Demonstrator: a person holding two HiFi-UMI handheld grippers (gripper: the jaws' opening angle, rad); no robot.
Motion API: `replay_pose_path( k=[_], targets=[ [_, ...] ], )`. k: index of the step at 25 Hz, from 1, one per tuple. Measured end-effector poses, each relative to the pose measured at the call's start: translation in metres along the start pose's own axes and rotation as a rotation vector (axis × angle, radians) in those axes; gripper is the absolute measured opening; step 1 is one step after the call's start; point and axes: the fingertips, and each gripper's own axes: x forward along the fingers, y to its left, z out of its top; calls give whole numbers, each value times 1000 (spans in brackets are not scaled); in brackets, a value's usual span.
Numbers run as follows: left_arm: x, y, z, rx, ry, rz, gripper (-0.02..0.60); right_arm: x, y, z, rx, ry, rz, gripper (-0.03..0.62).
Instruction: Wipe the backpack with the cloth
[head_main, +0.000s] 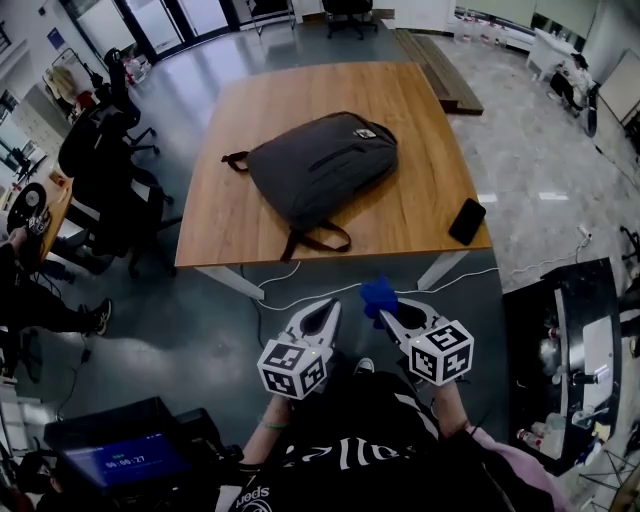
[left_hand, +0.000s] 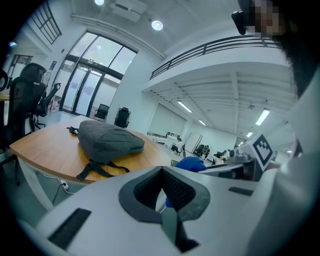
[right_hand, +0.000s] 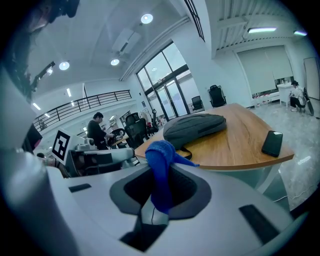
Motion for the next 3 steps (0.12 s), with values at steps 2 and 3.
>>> replay_pose_path(
  k=[2, 3],
  targets=[
    [0, 3, 1, 0, -5, 5, -3, 1, 0, 0, -1, -1, 2, 66],
    [-1, 4, 1, 0, -8, 7, -3, 2, 0, 0, -2, -2, 3, 66]
  ],
)
